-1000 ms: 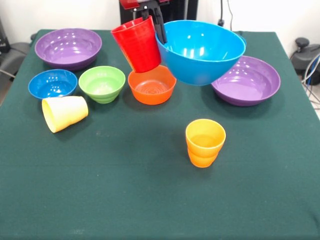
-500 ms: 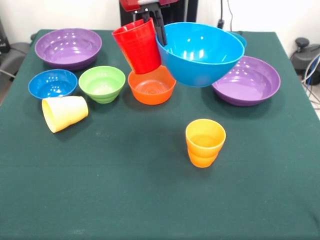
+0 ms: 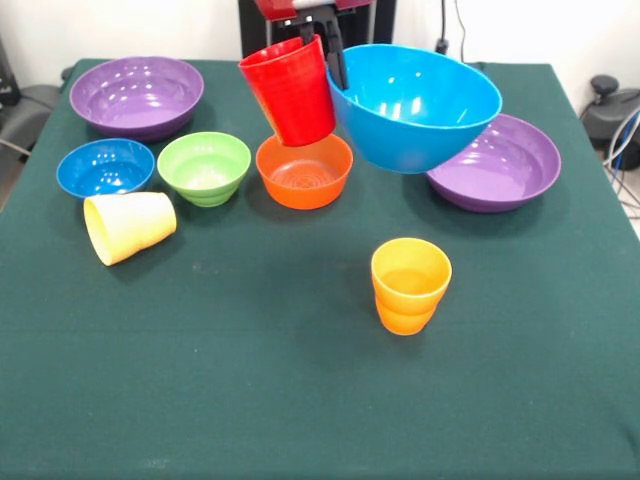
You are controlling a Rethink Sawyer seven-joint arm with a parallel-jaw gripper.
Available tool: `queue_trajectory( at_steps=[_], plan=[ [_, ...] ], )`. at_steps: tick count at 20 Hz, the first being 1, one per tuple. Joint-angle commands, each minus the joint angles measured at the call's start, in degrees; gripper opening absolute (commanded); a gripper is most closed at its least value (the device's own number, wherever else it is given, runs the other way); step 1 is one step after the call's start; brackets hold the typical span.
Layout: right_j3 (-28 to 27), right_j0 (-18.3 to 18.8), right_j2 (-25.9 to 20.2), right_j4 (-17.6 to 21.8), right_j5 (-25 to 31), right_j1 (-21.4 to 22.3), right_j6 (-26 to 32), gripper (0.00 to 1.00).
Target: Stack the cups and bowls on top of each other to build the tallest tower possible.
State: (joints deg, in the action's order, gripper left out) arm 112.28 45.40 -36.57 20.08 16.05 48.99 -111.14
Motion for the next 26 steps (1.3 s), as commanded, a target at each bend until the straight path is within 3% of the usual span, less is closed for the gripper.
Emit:
queue_trajectory(
  at_steps=[1, 6, 14, 19, 26],
  plan=[
    [-2.11, -2.91, 1.76, -0.78, 5.07, 2.89, -2.77, 0.0],
    [-1.18, -3.66, 1.88, -2.99, 7.47, 5.5, -3.51, 0.0],
    [-1.54, -4.97, 2.72, -3.3, 7.11, 5.74, -3.97, 0.0],
    [-0.5, -3.36, 1.25, -5.3, 9.34, 7.61, -2.5, 0.0],
    [3.38, -3.37, 1.81, -4.91, 6.86, 8.88, -2.76, 0.0]
  ],
)
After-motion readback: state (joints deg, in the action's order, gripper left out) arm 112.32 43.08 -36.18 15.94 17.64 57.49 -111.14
